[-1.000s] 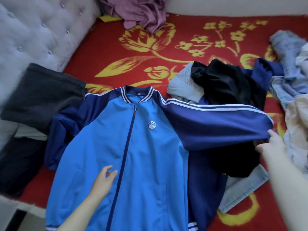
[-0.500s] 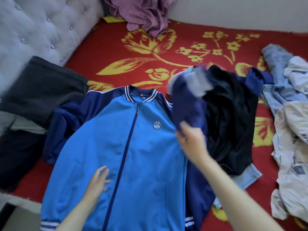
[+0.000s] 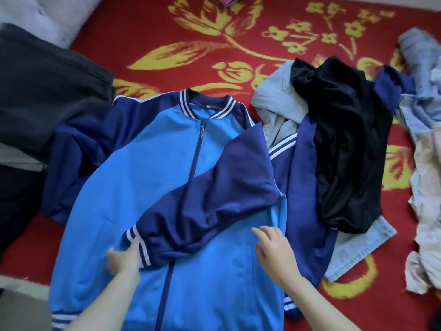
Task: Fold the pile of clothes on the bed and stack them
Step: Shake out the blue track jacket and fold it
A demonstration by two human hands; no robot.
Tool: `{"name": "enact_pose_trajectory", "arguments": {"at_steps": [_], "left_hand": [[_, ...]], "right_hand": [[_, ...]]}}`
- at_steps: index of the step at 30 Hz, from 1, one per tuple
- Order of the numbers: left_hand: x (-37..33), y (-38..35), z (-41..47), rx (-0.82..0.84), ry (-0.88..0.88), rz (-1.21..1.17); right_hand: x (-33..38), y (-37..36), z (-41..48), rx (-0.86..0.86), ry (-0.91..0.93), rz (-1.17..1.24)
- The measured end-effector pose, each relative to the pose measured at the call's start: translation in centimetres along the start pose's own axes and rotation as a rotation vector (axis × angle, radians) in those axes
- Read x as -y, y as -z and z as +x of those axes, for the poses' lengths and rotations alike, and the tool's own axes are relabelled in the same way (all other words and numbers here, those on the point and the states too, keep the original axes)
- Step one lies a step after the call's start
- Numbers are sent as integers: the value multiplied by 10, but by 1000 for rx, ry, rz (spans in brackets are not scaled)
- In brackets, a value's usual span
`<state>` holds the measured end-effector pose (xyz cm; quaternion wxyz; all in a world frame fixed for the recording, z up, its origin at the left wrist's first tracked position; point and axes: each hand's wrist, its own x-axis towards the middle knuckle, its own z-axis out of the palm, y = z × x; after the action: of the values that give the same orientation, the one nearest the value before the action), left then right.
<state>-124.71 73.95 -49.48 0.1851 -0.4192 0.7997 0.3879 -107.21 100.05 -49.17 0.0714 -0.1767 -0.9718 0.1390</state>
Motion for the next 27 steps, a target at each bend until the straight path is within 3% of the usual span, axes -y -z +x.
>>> {"name": "enact_pose_trajectory", "arguments": {"at_steps": [3,6,10,13,16,18,20,23,27], "left_hand": [[-7,-9,19,175,38,-91],[-10,-3,17,334,-34,-105],[-20,18,1,444,-88,-171],[-25,45,-4,471,-113,-315],[-4,70,15,381,-128,-226],[19,75,35,306,-56,-66],[29,80,48,211,-22,-2],[15,94,70,76,-131,-4],[-31,112,102,-31,-218,-96]], "right_hand": [[0,-3,17,-34,-166,-125],[-1,-6,41,-2,-236,-242],[-13,-10,76,269,-262,-356],[-36,-14,79,394,-138,-536],[-34,-16,70,521,-27,-628],[-20,-16,65,603,-117,-621],[-2,-21,66,547,-181,-540],[36,-35,79,512,-80,-411],[98,-58,89,654,70,-288]]}}
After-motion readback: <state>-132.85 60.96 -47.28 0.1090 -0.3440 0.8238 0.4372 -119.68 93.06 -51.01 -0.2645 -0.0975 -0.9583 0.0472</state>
